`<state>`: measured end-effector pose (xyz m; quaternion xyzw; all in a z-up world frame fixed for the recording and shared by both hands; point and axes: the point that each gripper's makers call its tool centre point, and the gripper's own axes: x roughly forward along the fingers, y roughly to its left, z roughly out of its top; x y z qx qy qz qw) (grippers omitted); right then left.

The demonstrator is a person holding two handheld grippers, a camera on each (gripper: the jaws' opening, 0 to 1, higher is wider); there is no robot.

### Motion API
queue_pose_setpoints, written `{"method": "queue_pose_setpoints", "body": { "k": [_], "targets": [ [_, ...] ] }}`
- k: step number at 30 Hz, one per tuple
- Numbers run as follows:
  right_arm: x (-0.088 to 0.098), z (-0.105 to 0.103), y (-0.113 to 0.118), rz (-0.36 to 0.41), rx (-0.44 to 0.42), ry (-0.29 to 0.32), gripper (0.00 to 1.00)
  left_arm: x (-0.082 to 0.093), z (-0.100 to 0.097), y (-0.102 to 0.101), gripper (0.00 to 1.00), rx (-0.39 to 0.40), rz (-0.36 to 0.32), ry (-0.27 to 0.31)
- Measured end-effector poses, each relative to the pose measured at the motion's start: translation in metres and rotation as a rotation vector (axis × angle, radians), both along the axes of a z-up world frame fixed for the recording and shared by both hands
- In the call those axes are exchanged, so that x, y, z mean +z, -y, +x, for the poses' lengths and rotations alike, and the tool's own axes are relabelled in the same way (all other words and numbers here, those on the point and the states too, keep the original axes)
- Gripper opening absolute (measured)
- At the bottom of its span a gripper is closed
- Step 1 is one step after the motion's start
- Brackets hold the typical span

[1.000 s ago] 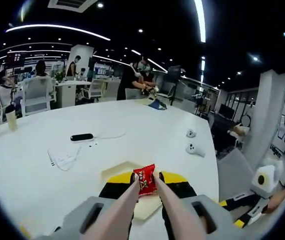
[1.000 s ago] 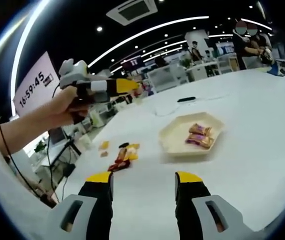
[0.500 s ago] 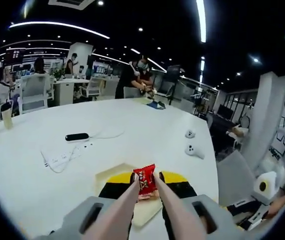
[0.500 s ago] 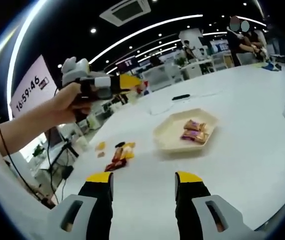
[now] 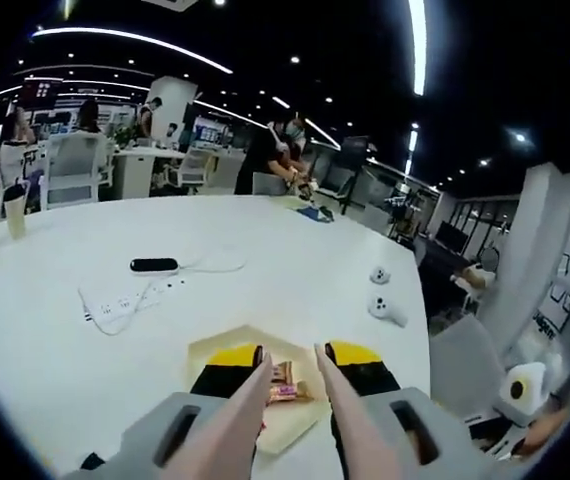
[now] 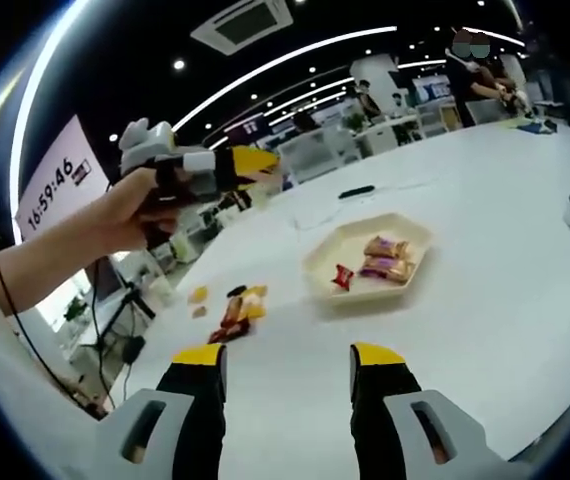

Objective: Place the target food into the container with the food tongs after gripping and lifting it, then release it inside without dropping or visibly crushing the food.

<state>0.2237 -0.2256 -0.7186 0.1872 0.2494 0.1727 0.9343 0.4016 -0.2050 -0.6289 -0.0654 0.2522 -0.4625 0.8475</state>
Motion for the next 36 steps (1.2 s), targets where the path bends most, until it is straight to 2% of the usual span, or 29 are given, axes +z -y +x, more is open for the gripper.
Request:
{"method": "queue_pose_setpoints", "body": {
  "k": [13,19,23,36],
  "targets": [
    [-0.007,-0.007,-0.006,0.013,0.019,-0.016,0.49,0.002,-0.008,-0.01,0.25,0.026,-0.02,-0.017],
    [-0.008,-0.009,-0.01,0.014,0.043,-0.023,0.49,0.003,-0.013,-0.016,0.25,0.035,-0.019,0.004],
    [-0.008,-0.011,-0.013,0.012,0.057,-0.024,0.49,0.003,-0.018,-0.018,0.24,0.015,0.003,0.045],
    [-0.002,-0.021,-0.022,-0.012,0.103,-0.022,0.49,0.003,-0.027,-0.029,0.23,0.041,-0.022,0.064]
  ]
}}
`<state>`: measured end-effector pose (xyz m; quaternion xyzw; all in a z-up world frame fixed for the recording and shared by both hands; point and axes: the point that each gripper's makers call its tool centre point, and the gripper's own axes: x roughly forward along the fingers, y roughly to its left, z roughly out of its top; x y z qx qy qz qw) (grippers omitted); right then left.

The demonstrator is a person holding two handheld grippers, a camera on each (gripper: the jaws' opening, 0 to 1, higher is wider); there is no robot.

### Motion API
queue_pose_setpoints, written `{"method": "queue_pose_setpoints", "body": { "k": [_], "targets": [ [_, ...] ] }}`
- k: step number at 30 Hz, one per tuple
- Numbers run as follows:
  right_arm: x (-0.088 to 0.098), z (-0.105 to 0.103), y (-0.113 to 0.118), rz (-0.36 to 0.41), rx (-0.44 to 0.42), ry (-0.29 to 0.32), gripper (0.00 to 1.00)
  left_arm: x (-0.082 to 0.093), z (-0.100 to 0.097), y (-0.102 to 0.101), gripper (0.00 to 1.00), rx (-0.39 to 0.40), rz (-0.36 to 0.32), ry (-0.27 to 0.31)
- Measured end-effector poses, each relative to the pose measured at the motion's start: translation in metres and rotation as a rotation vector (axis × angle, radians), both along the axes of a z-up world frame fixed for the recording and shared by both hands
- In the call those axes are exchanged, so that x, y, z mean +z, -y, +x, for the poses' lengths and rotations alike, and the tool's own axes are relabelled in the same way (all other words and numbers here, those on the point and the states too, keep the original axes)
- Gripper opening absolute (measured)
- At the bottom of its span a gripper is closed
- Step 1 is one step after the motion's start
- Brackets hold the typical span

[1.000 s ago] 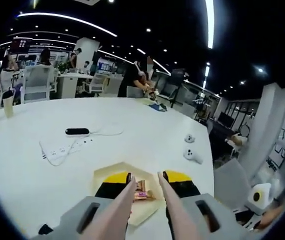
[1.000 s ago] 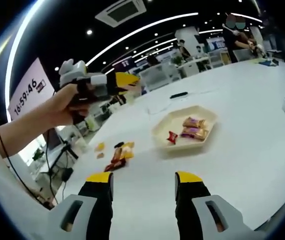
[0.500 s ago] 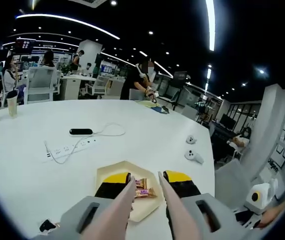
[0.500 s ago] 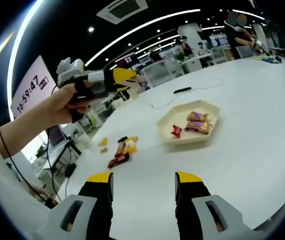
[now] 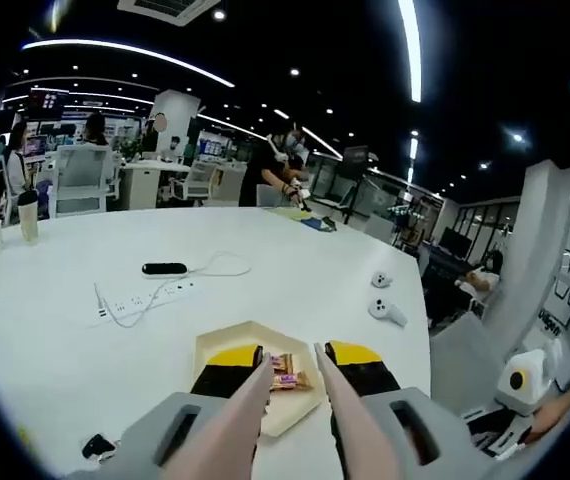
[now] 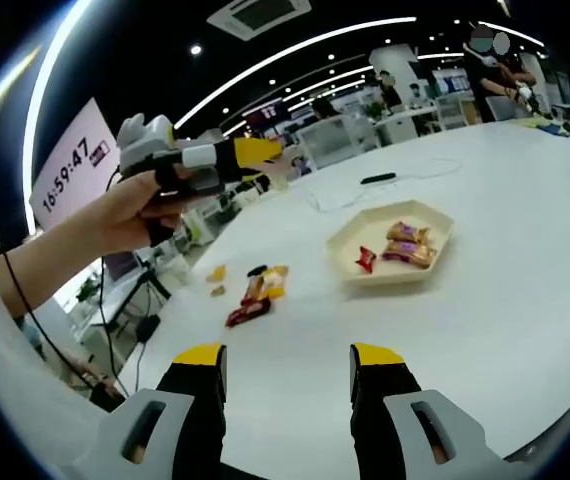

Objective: Place the target food into the container with the food tongs after gripping and lifting it, then release it inside without dropping or visibly crushing the food.

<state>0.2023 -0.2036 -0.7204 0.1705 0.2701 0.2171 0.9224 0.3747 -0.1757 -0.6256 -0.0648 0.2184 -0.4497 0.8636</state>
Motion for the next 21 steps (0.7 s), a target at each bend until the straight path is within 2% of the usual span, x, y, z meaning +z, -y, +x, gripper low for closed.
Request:
{"method": "queue_pose_setpoints", "body": {
  "k": [4,14,21],
  "targets": [
    [0.001,-0.003,-0.005,-0.003,0.012,-0.002,0.49,0.0,-0.003,-0.005,0.22,-0.01,0.017,0.026],
    [0.003,-0.006,-0.017,-0.009,0.042,0.005,0.49,-0.002,-0.011,-0.02,0.23,-0.007,0.017,0.032],
    [0.004,-0.01,-0.02,-0.008,0.042,0.009,0.49,0.0,-0.018,-0.028,0.23,-0.013,0.036,0.06]
  ]
}}
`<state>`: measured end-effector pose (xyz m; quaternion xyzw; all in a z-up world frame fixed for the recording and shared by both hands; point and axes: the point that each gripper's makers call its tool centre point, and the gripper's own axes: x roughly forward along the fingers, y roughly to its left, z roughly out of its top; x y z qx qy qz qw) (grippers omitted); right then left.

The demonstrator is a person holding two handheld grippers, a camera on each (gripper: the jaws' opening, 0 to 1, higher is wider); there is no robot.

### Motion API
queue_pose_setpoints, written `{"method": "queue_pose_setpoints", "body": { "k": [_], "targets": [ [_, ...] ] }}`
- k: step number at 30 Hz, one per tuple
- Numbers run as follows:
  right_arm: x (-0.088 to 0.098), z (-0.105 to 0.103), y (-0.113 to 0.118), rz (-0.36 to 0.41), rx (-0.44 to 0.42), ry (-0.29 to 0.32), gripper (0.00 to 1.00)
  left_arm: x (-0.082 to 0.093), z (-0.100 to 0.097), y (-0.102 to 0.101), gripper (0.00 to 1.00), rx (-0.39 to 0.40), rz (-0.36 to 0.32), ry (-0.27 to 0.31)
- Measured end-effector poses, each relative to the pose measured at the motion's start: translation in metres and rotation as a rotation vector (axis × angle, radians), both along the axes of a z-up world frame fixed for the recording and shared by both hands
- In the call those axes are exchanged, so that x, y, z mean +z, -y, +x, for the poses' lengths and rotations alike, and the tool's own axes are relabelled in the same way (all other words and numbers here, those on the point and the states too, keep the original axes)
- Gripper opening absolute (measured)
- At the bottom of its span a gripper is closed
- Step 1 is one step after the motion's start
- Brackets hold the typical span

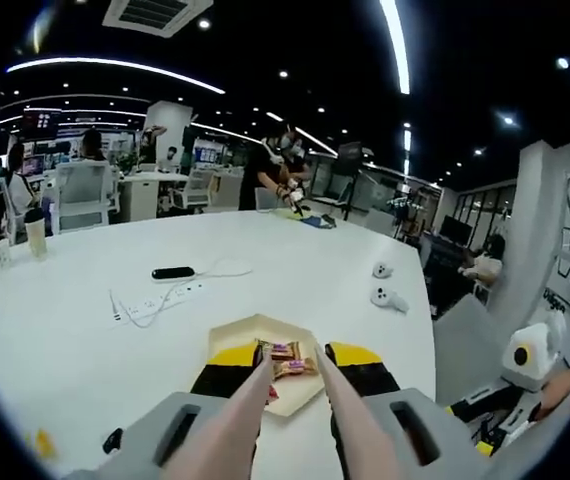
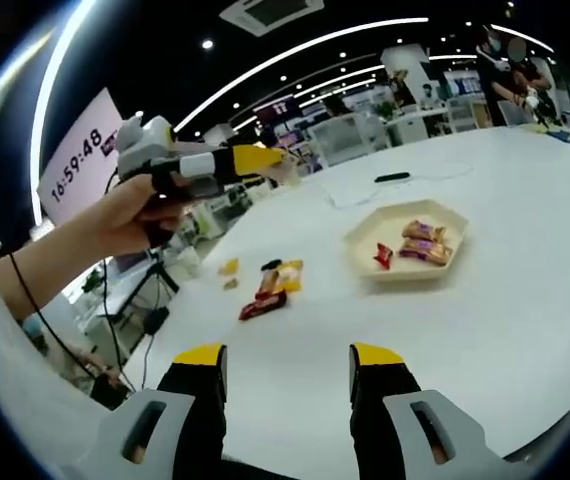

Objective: Place the target food into the container with the food tongs after gripping and lifting it, then release it inside without dropping or visibly crushing the food.

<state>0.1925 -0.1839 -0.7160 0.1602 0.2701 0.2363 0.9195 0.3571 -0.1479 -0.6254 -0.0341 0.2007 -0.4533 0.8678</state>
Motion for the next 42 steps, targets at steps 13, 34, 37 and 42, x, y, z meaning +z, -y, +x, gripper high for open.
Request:
{"method": "queue_pose_setpoints", "body": {
  "k": [13,34,37,42],
  "targets": [
    [0.001,0.0,-0.01,-0.002,0.017,0.006,0.49,-0.001,-0.007,-0.025,0.23,0.035,-0.004,0.0],
    [0.0,0.003,-0.032,-0.003,0.068,0.003,0.49,0.002,-0.012,-0.055,0.24,0.085,-0.014,-0.002],
    [0.0,0.002,-0.034,-0.004,0.072,0.002,0.49,0.001,-0.014,-0.058,0.24,0.087,-0.012,-0.003],
    [0.001,0.002,-0.038,-0.008,0.082,0.005,0.49,0.001,-0.016,-0.066,0.24,0.1,-0.011,0.002]
  ]
}}
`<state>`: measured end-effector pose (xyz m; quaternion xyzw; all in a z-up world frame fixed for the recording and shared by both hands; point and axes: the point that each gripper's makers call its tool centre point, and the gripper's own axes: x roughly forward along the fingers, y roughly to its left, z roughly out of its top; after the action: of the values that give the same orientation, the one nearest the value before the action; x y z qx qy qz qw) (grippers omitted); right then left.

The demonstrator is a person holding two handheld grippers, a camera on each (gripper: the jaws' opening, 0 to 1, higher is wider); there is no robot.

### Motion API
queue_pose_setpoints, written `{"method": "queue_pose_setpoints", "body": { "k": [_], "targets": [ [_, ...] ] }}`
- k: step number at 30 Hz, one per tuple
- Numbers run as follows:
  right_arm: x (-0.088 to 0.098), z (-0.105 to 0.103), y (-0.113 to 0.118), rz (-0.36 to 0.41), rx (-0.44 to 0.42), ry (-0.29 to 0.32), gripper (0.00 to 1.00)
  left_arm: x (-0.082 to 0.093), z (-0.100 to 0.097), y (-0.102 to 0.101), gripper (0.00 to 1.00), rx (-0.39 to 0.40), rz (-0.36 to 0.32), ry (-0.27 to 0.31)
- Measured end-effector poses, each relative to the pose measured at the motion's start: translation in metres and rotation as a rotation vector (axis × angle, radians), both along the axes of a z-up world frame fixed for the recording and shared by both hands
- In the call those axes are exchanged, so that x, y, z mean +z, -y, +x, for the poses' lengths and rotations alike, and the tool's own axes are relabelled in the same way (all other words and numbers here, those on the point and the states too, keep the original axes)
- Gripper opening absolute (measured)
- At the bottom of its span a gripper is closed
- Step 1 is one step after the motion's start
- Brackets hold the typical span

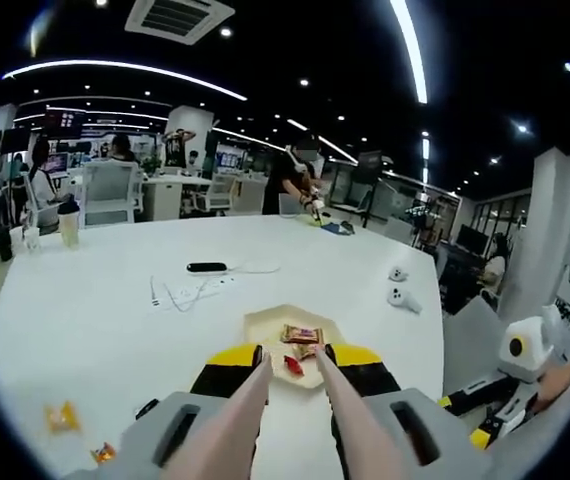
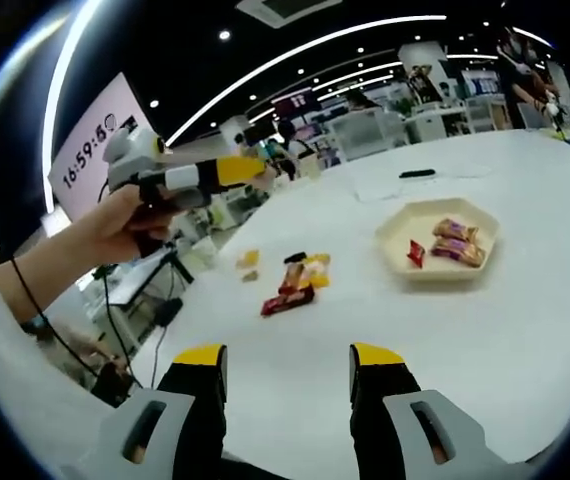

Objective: Place the target food into the container with the food tongs after gripping and lifting it, then release it inside without dropping or visibly crushing the food.

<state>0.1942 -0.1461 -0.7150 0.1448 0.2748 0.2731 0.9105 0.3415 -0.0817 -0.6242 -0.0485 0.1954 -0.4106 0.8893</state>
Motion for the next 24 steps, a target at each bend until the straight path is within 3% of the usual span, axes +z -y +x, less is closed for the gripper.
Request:
{"method": "queue_pose_setpoints", "body": {
  "k": [24],
  "targets": [
    [0.0,-0.002,-0.007,-0.021,0.034,0.002,0.49,-0.03,-0.015,-0.033,0.24,0.034,0.048,-0.025]
  ]
}}
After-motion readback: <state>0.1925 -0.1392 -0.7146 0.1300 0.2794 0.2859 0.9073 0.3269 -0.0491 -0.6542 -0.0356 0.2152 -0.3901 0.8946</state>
